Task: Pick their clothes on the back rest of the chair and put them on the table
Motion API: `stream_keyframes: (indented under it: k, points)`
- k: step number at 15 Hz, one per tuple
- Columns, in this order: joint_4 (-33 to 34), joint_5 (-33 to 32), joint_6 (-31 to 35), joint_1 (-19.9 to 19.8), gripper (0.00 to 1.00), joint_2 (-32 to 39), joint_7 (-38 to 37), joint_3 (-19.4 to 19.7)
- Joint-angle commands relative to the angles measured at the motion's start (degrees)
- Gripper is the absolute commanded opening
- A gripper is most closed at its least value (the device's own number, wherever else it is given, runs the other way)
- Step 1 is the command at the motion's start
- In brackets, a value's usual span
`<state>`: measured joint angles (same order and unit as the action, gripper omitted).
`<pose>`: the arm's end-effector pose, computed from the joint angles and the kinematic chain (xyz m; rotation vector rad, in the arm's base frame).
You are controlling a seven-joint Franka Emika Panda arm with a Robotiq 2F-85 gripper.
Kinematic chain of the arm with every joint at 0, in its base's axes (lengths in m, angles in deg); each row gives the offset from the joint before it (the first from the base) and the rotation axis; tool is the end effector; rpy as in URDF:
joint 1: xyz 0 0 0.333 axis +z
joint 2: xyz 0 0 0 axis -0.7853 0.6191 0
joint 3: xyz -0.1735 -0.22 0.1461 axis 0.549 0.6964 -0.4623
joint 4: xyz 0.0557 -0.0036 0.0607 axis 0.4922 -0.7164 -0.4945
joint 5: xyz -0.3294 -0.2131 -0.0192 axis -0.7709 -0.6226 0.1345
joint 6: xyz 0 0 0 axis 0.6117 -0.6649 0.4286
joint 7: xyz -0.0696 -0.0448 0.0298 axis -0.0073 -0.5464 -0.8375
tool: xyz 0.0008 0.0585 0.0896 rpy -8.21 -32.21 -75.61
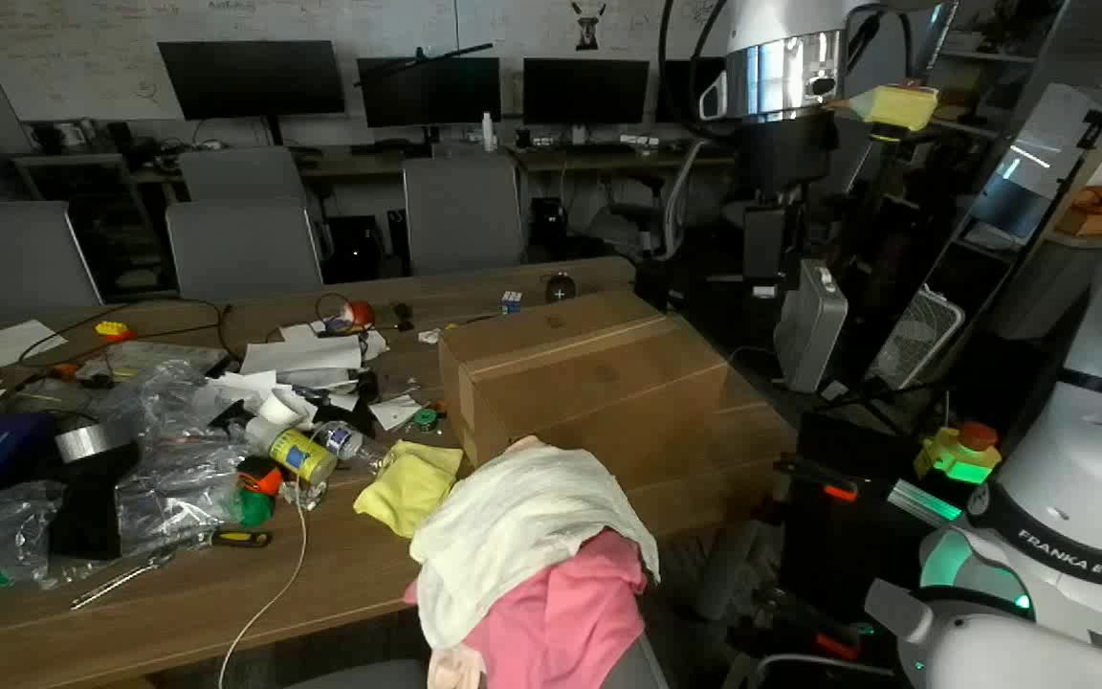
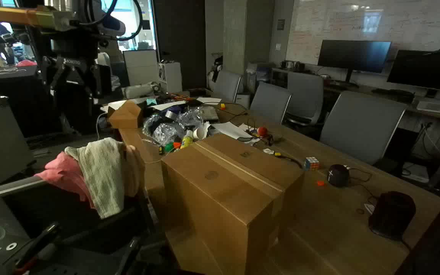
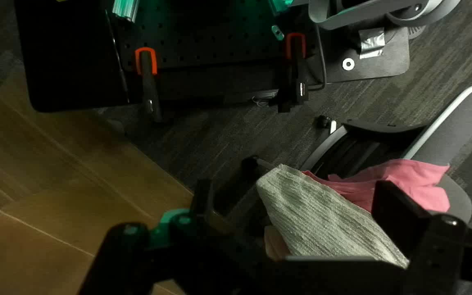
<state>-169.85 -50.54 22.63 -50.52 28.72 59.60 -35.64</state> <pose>0.3383 0.0257 0.4436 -3.0655 0.0980 0.3753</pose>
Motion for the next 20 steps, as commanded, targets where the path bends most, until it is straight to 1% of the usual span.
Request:
stream_keyframes:
  k: [1, 9, 11, 13, 17, 20]
  points:
    - [0.1, 0.1, -0.1, -0.2, 1.0, 0.0, 0.1, -0.1]
    - [0.3, 0.1, -0.1, -0.2, 1.0, 0.0, 0.1, -0.2]
    - [0.4, -0.1, 0.0, 0.0, 1.0, 0.8, -0.4, -0.7]
    - [0.6, -0.4, 0.2, 0.2, 1.0, 2.0, -1.2, -1.6]
    - [1.6, -0.8, 2.3, 1.6, 1.0, 7.0, -1.7, -4.6]
    - [2.5, -0.8, 6.3, 3.1, 1.0, 11.6, -3.5, -7.5]
